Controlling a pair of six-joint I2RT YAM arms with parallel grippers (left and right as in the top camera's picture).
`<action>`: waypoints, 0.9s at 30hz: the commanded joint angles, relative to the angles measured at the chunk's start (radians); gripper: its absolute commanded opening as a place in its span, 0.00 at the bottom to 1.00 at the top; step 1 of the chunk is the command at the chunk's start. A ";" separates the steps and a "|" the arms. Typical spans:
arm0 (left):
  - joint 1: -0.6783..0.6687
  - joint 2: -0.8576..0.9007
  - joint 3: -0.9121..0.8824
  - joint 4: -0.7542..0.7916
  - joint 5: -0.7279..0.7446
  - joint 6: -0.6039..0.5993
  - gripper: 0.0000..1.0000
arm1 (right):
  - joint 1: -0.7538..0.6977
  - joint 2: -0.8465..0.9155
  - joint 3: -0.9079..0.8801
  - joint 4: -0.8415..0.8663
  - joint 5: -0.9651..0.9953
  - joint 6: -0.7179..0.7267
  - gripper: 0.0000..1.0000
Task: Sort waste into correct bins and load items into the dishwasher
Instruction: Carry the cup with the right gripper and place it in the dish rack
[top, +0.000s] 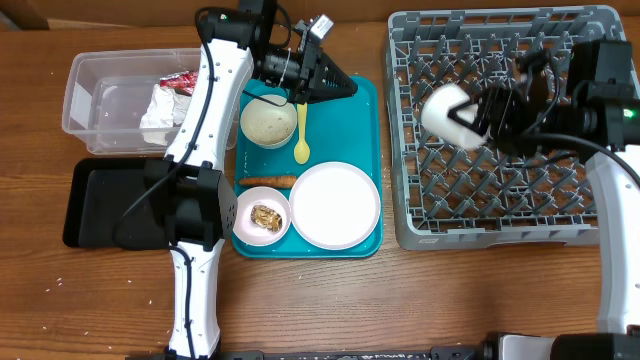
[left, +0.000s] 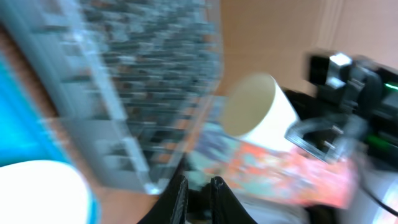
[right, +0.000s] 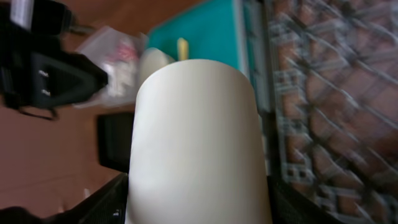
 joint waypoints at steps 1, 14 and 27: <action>-0.011 -0.030 0.021 -0.003 -0.309 -0.007 0.15 | 0.027 -0.030 0.031 -0.075 0.278 0.021 0.55; -0.012 -0.030 0.021 -0.084 -0.899 -0.006 0.15 | 0.121 0.019 -0.001 -0.286 0.611 0.154 0.56; -0.012 -0.030 0.021 -0.092 -0.975 -0.006 0.15 | 0.125 0.130 -0.178 -0.212 0.569 0.139 0.56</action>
